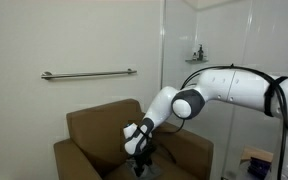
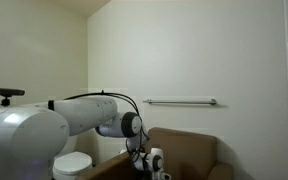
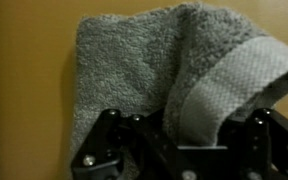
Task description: Use the grey towel to wipe the chair
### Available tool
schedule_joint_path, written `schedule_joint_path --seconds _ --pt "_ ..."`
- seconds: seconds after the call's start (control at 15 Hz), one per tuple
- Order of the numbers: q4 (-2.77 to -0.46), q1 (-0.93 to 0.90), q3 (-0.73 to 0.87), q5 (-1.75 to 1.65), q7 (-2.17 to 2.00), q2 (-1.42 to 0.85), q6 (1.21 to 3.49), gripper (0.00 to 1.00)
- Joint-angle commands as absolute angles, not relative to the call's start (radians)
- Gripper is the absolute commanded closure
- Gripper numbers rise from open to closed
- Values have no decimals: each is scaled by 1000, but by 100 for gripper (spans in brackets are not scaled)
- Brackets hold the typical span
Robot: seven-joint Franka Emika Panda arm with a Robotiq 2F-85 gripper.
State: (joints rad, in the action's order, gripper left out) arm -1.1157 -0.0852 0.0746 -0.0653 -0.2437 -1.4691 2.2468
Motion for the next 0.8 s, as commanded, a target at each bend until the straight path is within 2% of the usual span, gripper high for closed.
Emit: schedule_joint_path --seconds 0.0,0.47,0.73 --pt "-1114 -123 24 -64 -201 -1469 2290 97" --pt "-1088 -269 -19 -104 -119 -1468 2361 97" --pt "-1108 -270 2 -95 -127 -1470 2327 97"
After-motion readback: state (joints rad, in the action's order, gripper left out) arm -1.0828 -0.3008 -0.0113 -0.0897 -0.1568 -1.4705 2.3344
